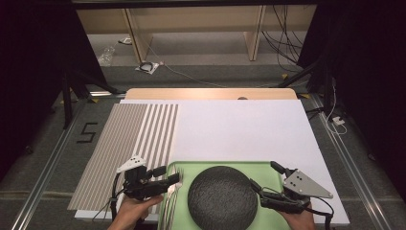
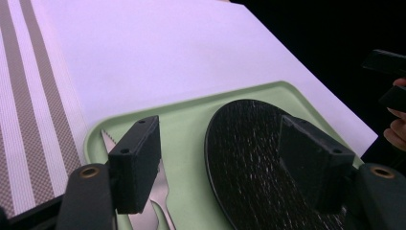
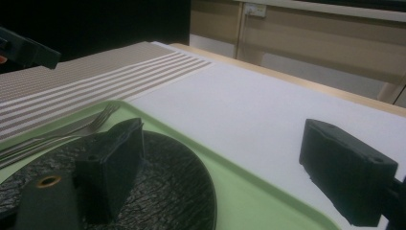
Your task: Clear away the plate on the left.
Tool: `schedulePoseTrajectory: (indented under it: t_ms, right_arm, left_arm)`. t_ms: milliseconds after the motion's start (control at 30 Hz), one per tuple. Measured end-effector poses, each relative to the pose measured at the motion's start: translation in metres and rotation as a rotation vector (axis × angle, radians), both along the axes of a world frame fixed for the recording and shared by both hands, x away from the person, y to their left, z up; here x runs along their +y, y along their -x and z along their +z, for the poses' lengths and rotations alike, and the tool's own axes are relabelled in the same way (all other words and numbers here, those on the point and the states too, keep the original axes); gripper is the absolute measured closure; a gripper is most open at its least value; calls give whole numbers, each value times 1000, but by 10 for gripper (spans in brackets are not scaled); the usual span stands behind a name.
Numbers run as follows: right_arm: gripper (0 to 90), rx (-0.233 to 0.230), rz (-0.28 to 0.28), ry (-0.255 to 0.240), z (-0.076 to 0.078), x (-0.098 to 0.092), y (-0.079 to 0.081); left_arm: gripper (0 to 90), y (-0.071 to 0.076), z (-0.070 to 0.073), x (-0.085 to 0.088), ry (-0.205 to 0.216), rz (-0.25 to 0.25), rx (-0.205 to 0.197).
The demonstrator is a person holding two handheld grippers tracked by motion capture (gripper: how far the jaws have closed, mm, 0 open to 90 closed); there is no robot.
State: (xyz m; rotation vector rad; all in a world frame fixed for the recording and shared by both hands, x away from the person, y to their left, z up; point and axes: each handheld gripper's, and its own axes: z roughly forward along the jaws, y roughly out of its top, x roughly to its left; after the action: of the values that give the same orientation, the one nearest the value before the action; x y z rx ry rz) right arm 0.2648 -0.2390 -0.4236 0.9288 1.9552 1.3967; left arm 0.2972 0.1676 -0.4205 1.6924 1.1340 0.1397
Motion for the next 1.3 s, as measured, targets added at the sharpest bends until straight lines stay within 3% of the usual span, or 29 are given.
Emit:
schedulePoseTrajectory:
  t_ms: [433,867,1033,1300]
  right_arm:
    - [163,10,1,-18,0,-2,-1]
    - [163,7,0,-19,0,-2,0]
    - [163,9,-1,-20,1,-2,0]
    - [163,6,1,-17,1,-3,0]
  left_arm:
    - [272,4,7,2,-64,-47,-168]
    - [215,4,6,9,-50,-68,-245]
    - [186,7,6,10,-68,-65,-295]
    - [171,8,7,11,-53,-49,-329]
